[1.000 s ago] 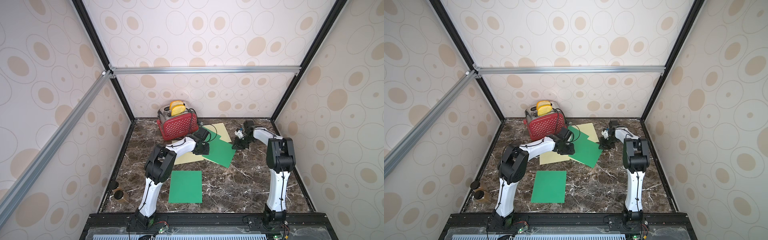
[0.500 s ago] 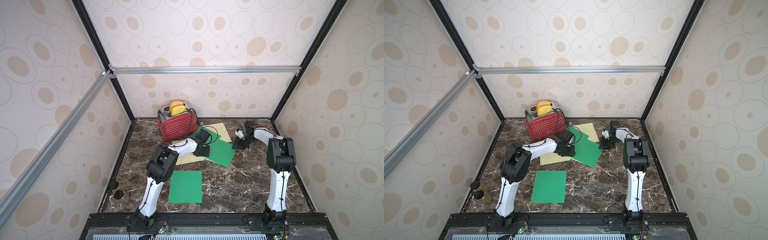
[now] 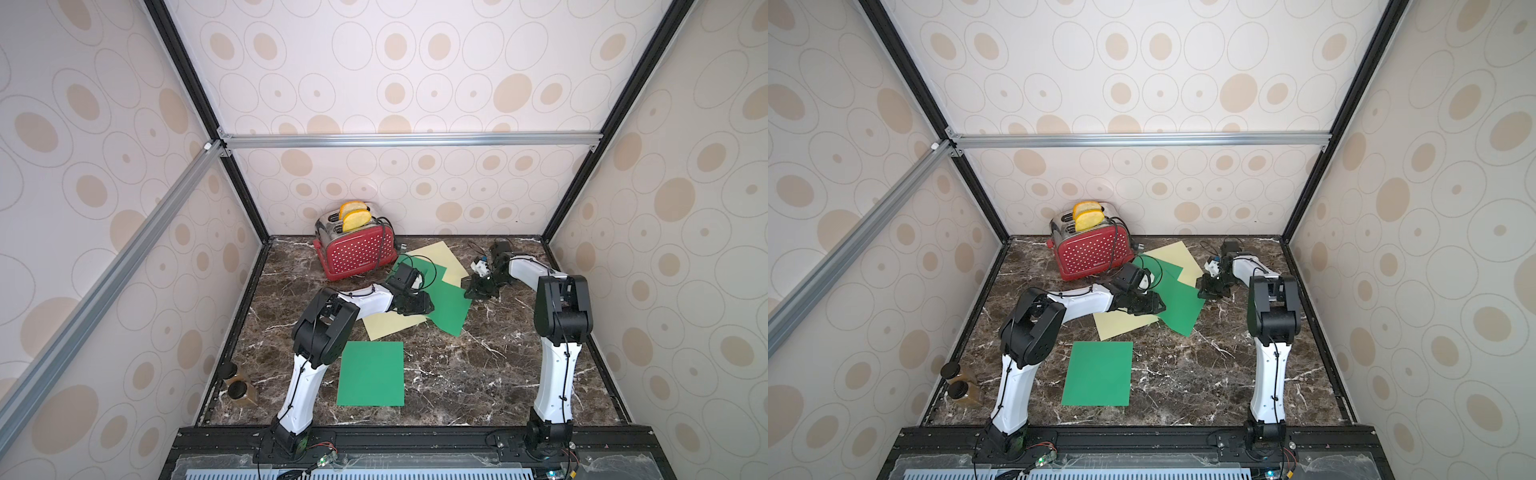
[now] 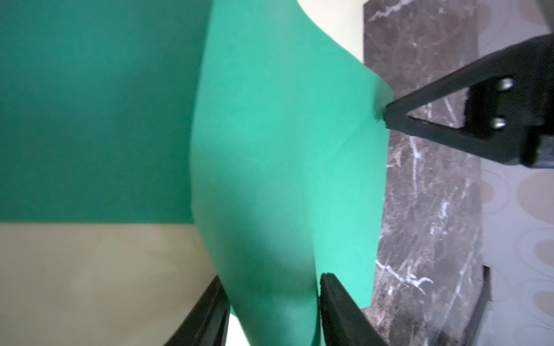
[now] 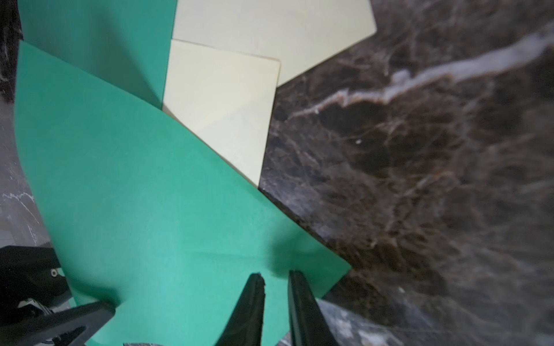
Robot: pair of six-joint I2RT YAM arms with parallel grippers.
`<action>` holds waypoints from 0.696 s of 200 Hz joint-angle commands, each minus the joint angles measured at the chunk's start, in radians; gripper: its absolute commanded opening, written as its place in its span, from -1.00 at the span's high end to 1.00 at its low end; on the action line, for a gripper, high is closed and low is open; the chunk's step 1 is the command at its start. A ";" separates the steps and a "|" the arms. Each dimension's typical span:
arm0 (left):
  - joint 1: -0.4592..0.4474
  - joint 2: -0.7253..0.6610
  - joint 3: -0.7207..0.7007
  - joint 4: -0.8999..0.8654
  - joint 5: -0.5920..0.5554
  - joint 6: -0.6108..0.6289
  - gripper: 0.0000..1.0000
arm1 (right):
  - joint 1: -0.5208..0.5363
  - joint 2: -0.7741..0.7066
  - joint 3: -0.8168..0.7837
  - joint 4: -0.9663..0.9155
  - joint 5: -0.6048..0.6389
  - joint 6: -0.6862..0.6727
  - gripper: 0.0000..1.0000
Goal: Sort the scattered colored papers by color
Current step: Pick up the colored paper from the center of the board.
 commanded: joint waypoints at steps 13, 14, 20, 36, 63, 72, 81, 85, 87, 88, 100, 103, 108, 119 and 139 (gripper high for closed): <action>0.016 0.018 0.004 0.183 0.119 -0.082 -0.05 | -0.002 0.037 -0.032 -0.009 0.020 0.005 0.58; 0.017 0.018 0.007 0.180 0.118 -0.079 -0.05 | -0.003 0.037 -0.032 -0.010 0.019 0.005 0.58; 0.023 0.020 0.021 0.164 0.114 -0.066 -0.05 | -0.003 0.037 -0.032 -0.009 0.018 0.005 0.58; 0.049 0.045 0.049 0.160 0.130 -0.052 -0.06 | -0.003 0.037 -0.033 -0.010 0.017 0.005 0.58; 0.086 0.095 0.096 0.131 0.142 -0.014 -0.06 | -0.004 0.036 -0.035 -0.012 0.014 0.006 0.58; 0.095 0.112 0.120 0.108 0.142 0.009 -0.07 | -0.005 0.037 -0.036 -0.011 0.012 0.004 0.58; 0.103 0.134 0.146 0.089 0.146 0.025 -0.07 | -0.005 0.037 -0.036 -0.013 0.011 0.003 0.58; 0.107 0.145 0.158 0.081 0.149 0.030 -0.07 | -0.005 0.037 -0.037 -0.012 0.011 0.003 0.58; 0.107 0.149 0.165 0.079 0.151 0.030 -0.07 | -0.005 0.037 -0.037 -0.012 0.010 0.003 0.58; 0.108 0.150 0.168 0.077 0.152 0.032 -0.07 | -0.005 0.037 -0.036 -0.012 0.010 0.003 0.58; 0.113 0.180 0.201 0.060 0.161 0.047 -0.07 | -0.005 0.037 -0.035 -0.014 0.009 0.002 0.58; 0.114 0.187 0.210 0.056 0.163 0.052 -0.07 | -0.005 0.037 -0.035 -0.013 0.009 0.002 0.58; 0.114 0.197 0.225 0.043 0.164 0.063 -0.07 | -0.004 0.038 -0.035 -0.014 0.008 0.002 0.58; 0.114 0.220 0.257 0.021 0.171 0.080 -0.07 | -0.005 0.040 -0.035 -0.015 0.006 0.003 0.58; 0.115 0.257 0.325 -0.047 0.179 0.124 -0.08 | -0.005 0.040 -0.037 -0.014 0.004 0.000 0.58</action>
